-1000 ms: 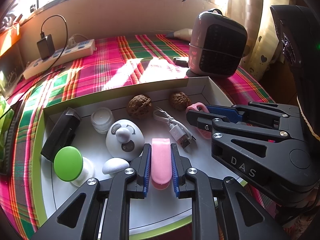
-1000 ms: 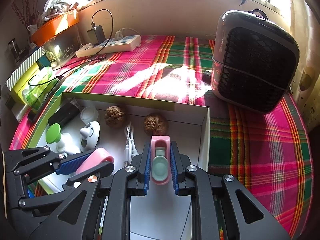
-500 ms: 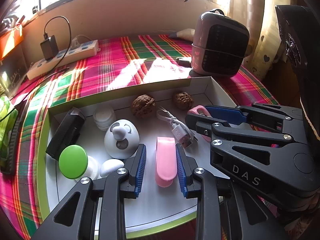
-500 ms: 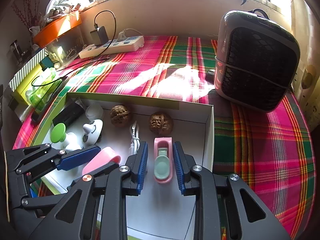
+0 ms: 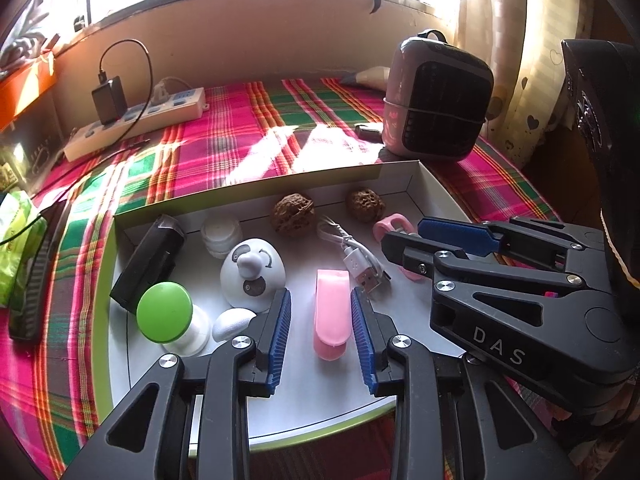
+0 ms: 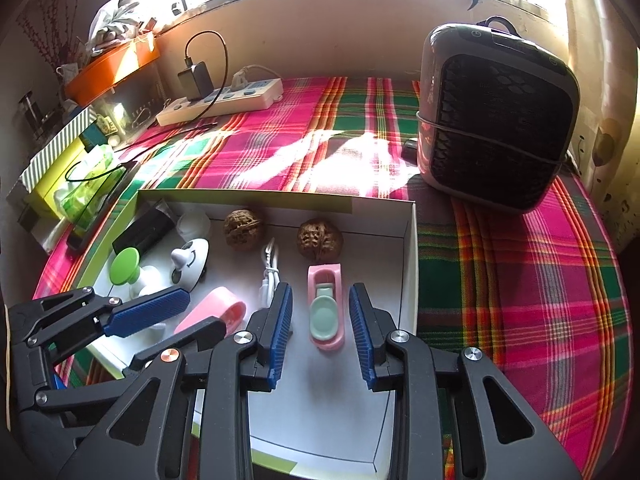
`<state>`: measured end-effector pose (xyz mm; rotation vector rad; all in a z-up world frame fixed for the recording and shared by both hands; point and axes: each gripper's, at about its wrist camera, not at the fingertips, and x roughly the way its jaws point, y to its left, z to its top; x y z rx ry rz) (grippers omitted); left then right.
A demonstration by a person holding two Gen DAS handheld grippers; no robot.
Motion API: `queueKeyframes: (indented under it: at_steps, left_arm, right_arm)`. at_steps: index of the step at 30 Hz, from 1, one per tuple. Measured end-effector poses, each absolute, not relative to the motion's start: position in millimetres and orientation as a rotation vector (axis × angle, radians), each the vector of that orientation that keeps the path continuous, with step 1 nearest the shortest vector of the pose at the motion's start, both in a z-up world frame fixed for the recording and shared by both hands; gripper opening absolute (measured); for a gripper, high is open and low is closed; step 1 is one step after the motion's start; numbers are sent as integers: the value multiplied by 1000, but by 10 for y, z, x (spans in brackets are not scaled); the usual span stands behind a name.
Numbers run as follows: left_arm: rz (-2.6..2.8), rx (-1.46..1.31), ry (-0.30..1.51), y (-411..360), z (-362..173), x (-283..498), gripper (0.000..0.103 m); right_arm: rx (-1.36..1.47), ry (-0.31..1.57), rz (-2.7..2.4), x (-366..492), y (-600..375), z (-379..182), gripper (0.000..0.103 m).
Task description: Organize objects
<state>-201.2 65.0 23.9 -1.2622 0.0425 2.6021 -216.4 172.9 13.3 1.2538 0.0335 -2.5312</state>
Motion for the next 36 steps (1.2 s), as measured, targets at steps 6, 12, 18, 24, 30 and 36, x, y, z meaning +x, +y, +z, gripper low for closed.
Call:
queueKeyframes:
  at_steps: [6,12,18,24,30,36]
  left_arm:
    - [2616,-1262,43,618,260,-1932,29]
    - [2640,-1255,38,570,300,-1822,29]
    - [2666,-1245,39,535,344,-1701,29]
    - [2693,-1225,43,518,399,-1568,29]
    - [2711,-1201,27,477,455,-1424,29]
    - [2747,-1202,39,422,430,-1259,29]
  right_arm:
    - [1227,-1,-2559,-2050,1779,196,31]
    - [1212,-18,-2595,-1934,1840,245,31]
    - [1202,-24,-2614,-1799,1844,269,31]
    - [1169,-14,-2631,-1632,1817,313,33]
    - [1130,-31,-2638,-1469,1797,364,43]
    - [1129,-18,-2642,-1306,1754,326,44]
